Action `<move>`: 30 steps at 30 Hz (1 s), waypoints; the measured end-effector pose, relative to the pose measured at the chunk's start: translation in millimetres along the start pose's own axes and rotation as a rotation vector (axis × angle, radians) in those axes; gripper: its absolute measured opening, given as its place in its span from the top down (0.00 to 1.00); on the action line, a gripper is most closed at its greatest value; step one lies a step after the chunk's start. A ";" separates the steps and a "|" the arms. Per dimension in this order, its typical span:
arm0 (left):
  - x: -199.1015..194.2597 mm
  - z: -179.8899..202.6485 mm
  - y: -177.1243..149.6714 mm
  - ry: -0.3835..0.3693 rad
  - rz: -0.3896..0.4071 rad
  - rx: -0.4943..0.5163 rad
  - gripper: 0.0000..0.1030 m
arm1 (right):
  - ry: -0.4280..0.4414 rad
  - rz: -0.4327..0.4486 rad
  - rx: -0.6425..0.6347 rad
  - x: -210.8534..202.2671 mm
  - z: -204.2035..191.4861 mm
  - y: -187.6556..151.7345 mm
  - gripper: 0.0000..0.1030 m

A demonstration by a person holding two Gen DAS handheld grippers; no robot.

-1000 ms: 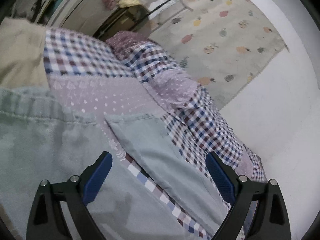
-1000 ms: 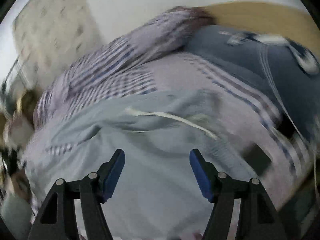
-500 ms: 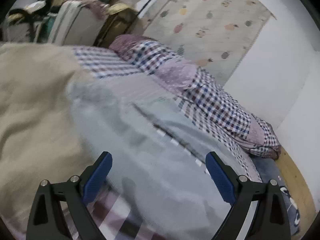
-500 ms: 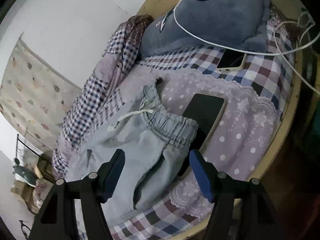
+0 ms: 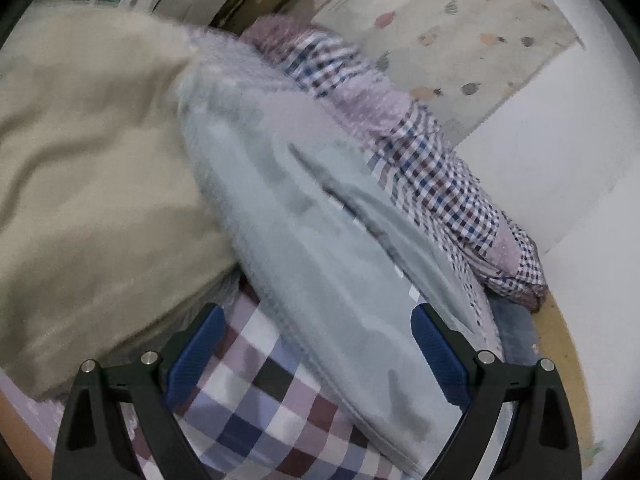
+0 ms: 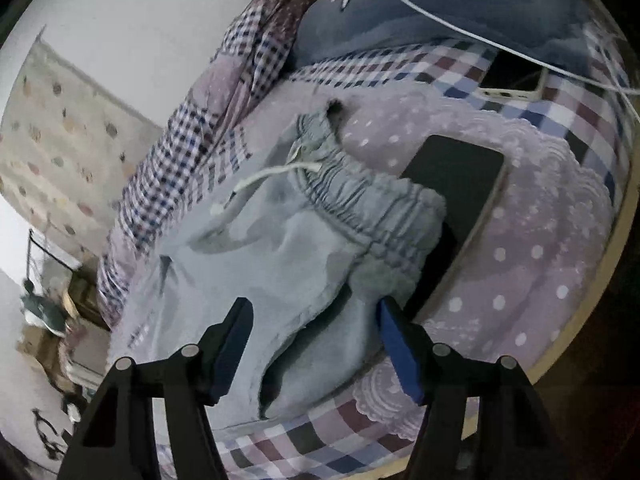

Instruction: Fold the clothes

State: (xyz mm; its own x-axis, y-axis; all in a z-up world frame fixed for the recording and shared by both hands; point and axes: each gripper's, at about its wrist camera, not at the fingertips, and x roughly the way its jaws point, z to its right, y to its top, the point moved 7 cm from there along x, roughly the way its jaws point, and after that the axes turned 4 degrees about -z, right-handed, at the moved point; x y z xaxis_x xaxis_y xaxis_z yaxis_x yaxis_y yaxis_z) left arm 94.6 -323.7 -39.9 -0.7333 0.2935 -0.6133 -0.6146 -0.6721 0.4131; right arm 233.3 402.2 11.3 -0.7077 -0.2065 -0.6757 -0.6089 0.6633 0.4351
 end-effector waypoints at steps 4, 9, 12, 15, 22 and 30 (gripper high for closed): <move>12.4 -4.8 -3.2 0.009 -0.061 -0.021 0.07 | -0.010 0.007 0.001 1.0 -2.1 -0.4 0.33; 29.0 3.8 5.6 -0.042 -0.067 0.001 0.14 | -0.012 0.010 0.021 1.4 -1.2 -1.5 0.33; 42.5 4.5 8.9 -0.039 -0.091 -0.010 0.37 | -0.025 0.003 0.014 1.8 -0.5 -1.9 0.33; 51.6 -0.4 16.1 -0.038 -0.091 -0.063 0.53 | -0.008 0.003 0.041 0.6 5.7 -0.1 0.33; 54.1 2.2 31.0 -0.086 -0.030 -0.106 0.84 | 0.086 0.010 0.135 0.2 18.1 2.8 0.33; 70.6 -2.3 43.9 -0.003 -0.041 -0.100 0.68 | -0.039 -0.023 0.078 14.6 15.9 1.7 0.35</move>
State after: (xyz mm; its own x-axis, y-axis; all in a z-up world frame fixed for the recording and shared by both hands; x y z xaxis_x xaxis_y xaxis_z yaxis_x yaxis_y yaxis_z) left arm 16.4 -334.0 -66.6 -0.7093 0.3239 -0.6260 -0.6118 -0.7240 0.3187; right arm 227.6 411.7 -7.3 -0.6784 -0.1957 -0.7081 -0.5942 0.7130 0.3722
